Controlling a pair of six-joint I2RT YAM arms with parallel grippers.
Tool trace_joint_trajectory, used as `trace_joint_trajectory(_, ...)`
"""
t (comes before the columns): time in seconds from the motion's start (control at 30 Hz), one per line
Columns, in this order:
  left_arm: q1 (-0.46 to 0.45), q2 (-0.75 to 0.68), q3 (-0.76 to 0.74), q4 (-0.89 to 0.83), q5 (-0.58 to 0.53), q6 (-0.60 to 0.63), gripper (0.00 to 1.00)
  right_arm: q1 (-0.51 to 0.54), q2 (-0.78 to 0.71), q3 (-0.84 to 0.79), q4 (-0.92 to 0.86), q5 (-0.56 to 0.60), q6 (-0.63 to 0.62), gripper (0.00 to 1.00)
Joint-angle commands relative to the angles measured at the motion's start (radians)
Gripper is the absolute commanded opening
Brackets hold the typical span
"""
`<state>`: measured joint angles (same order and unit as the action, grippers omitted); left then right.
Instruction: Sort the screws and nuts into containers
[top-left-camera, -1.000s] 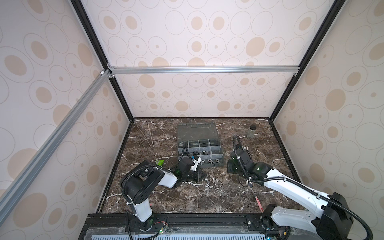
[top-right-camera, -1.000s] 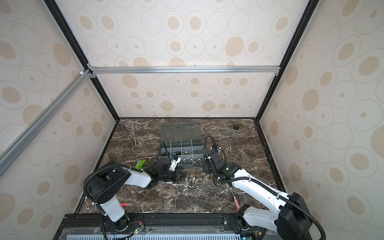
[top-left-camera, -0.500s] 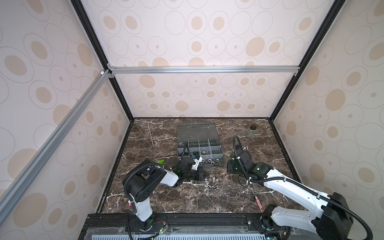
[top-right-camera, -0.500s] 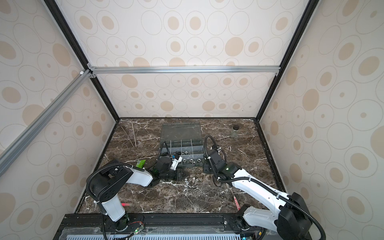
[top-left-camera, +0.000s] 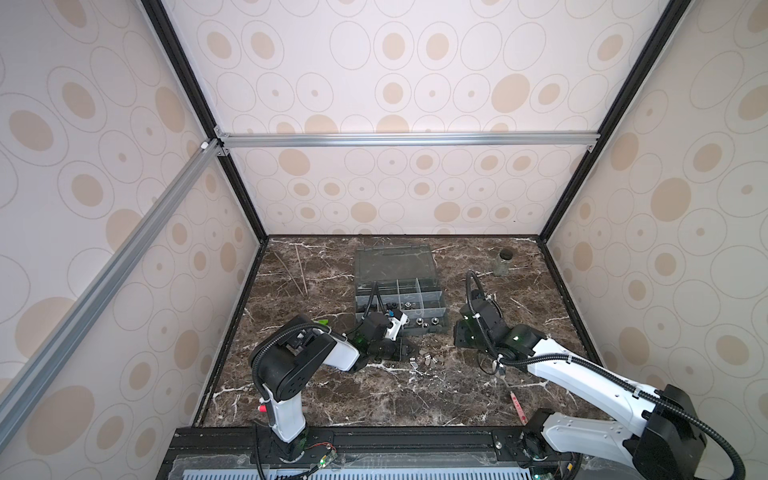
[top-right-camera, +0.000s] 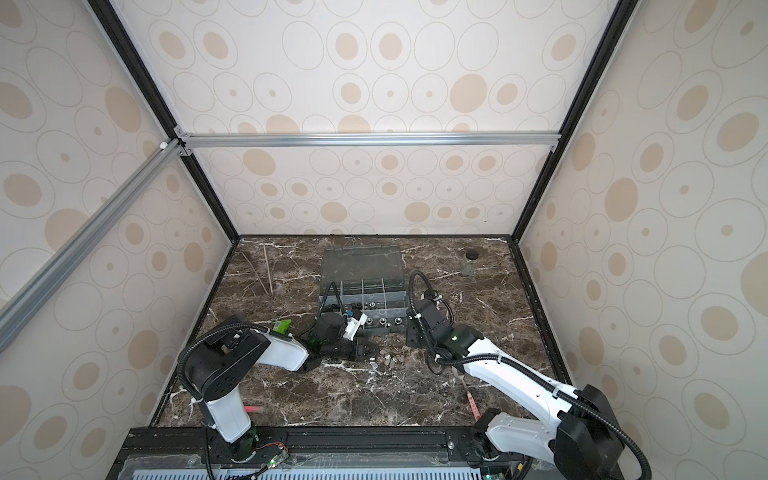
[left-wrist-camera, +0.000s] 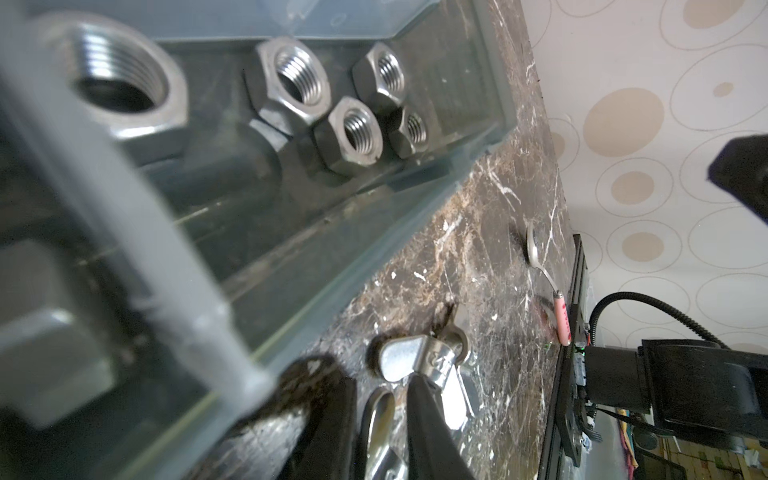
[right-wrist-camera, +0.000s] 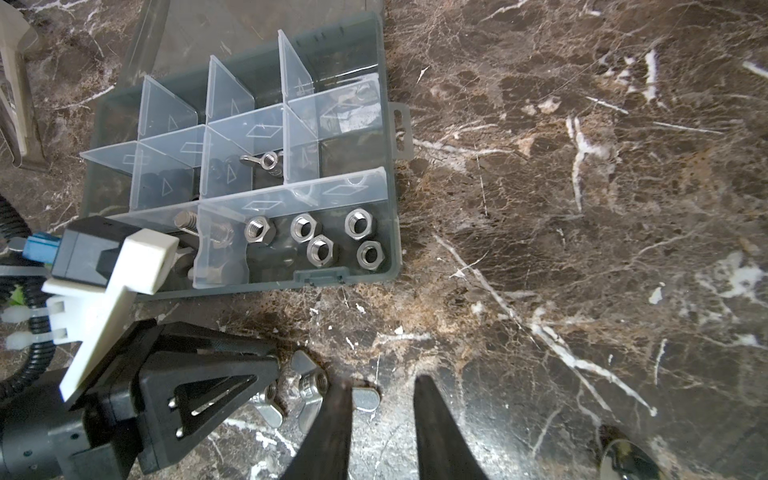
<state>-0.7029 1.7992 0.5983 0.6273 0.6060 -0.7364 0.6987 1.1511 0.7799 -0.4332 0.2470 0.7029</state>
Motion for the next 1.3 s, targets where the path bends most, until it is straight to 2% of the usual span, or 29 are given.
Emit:
trace_joint_trajectory(0.0,-0.009,0.010,0.021,0.003,0.029,0.020,0.20,-0.006,-0.007,-0.007,-0.004,0.008,0.007,0.29)
trace_joint_trajectory(0.43,-0.009,0.006,0.020,0.003,0.031,0.022,0.11,-0.005,-0.009,-0.011,-0.007,0.008,0.010,0.29)
trace_joint_trajectory(0.67,-0.009,-0.042,-0.003,-0.012,0.001,0.023,0.19,-0.004,-0.011,-0.009,0.009,-0.051,-0.011,0.30)
trace_joint_trajectory(0.8,-0.009,-0.115,-0.030,-0.024,-0.045,0.016,0.29,0.034,0.028,0.011,0.013,-0.098,-0.018,0.31)
trace_joint_trajectory(1.0,0.002,-0.269,-0.084,-0.085,-0.163,-0.002,0.32,0.132,0.135,0.072,-0.044,-0.080,0.004,0.31)
trace_joint_trajectory(1.27,0.077,-0.531,-0.183,-0.231,-0.294,-0.005,0.34,0.239,0.287,0.102,0.020,-0.083,0.068,0.31)
